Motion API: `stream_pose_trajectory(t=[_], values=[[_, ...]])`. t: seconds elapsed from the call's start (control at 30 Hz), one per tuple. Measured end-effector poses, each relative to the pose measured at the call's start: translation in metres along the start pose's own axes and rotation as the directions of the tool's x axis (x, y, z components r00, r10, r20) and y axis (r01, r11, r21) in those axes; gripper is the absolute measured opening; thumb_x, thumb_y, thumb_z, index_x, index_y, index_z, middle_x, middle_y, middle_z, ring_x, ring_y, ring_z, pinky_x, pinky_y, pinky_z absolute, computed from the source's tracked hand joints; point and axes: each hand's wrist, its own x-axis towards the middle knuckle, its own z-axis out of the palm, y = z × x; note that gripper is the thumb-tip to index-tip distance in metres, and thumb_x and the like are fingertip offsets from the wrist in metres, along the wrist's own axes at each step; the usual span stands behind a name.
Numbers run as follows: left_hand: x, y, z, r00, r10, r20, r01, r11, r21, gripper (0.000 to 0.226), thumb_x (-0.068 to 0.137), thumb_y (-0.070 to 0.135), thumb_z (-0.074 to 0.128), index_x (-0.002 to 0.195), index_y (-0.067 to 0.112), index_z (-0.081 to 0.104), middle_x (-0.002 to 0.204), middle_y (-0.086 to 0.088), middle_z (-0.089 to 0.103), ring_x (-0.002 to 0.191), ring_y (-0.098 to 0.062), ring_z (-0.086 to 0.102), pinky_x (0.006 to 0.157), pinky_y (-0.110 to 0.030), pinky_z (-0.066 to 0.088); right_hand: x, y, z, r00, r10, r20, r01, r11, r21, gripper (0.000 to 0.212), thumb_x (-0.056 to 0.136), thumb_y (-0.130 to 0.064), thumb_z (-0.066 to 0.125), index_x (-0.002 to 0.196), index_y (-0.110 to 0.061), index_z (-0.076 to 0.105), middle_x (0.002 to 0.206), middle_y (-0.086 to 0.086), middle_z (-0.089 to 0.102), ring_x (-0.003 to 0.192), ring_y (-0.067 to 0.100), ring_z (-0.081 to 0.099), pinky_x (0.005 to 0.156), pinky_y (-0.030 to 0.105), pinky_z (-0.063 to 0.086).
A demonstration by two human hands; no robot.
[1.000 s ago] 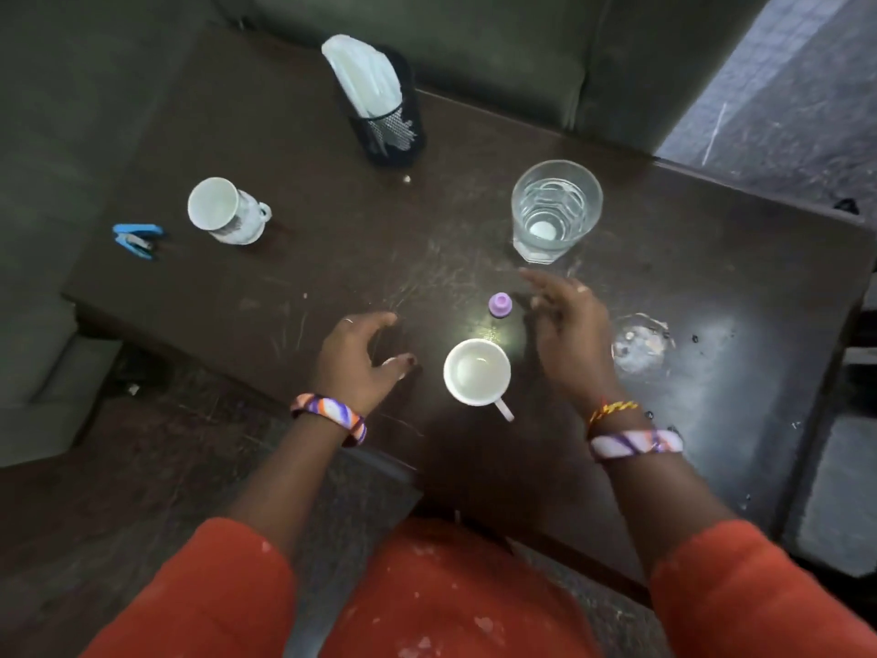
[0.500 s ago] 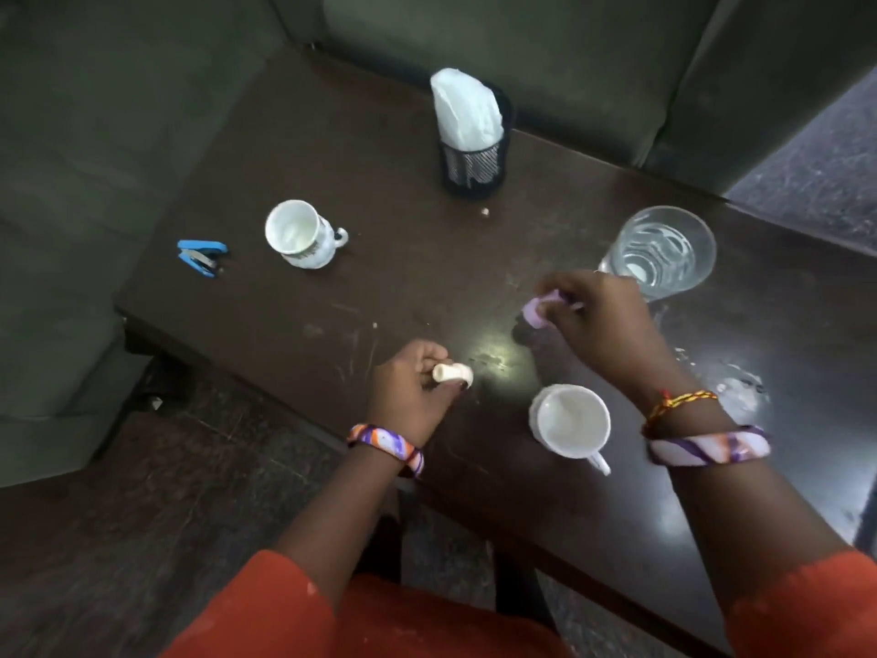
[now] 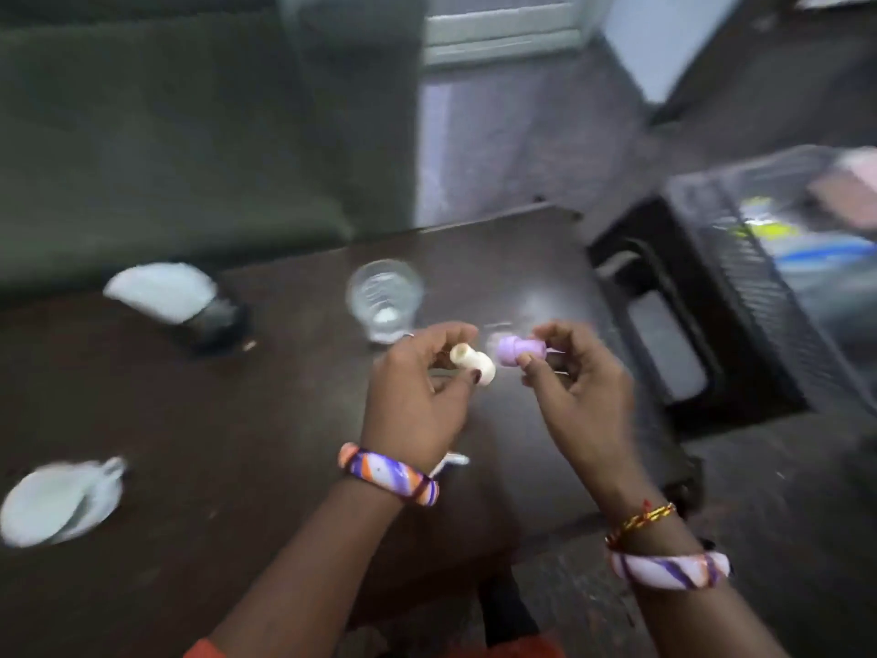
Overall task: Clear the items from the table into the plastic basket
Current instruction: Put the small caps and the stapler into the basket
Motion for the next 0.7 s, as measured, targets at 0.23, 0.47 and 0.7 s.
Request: stream_pose_trajectory(t=[0.23, 0.47, 0.7], values=[[0.065, 0.071, 0.162, 0.92, 0.256, 0.295, -0.301, 0.946, 0.118, 0.026, 0.07, -0.003, 0.064, 0.092, 0.009, 0.072, 0.086, -0.003, 0.073, 0.076, -0.011, 0.068, 0.063, 0.005, 0.04, 0.036, 0.049, -0.137, 0.88, 0.036, -0.474, -0.116, 0.983, -0.141, 0.01, 0.08, -0.013, 0.068, 0.082, -0.021, 0.064, 0.077, 0.0, 0.07, 0.074, 0.018, 0.067, 0.073, 0.031, 0.054], [0.132, 0.134, 0.277, 0.83, 0.385, 0.404, -0.493, 0.845, 0.206, 0.022, 0.072, 0.005, 0.065, 0.092, 0.012, 0.071, 0.084, 0.0, 0.065, 0.071, -0.015, 0.062, 0.066, -0.011, 0.047, 0.091, 0.088, -0.195, 0.79, -0.179, -0.586, -0.056, 0.932, -0.359, 0.009, 0.082, -0.001, 0.059, 0.087, -0.006, 0.065, 0.081, 0.012, 0.07, 0.074, 0.03, 0.065, 0.071, 0.034, 0.049], [0.19, 0.14, 0.331, 0.729, 0.287, 0.621, -0.648, 0.582, 0.491, 0.021, 0.075, 0.01, 0.061, 0.092, 0.017, 0.072, 0.1, -0.007, 0.073, 0.092, -0.027, 0.066, 0.085, -0.031, 0.049, 0.155, 0.099, -0.186, 0.961, 0.119, -0.251, -0.242, 0.802, -0.547, 0.035, 0.088, 0.005, 0.037, 0.12, -0.003, 0.049, 0.122, 0.016, 0.052, 0.108, 0.032, 0.055, 0.086, 0.036, 0.045]])
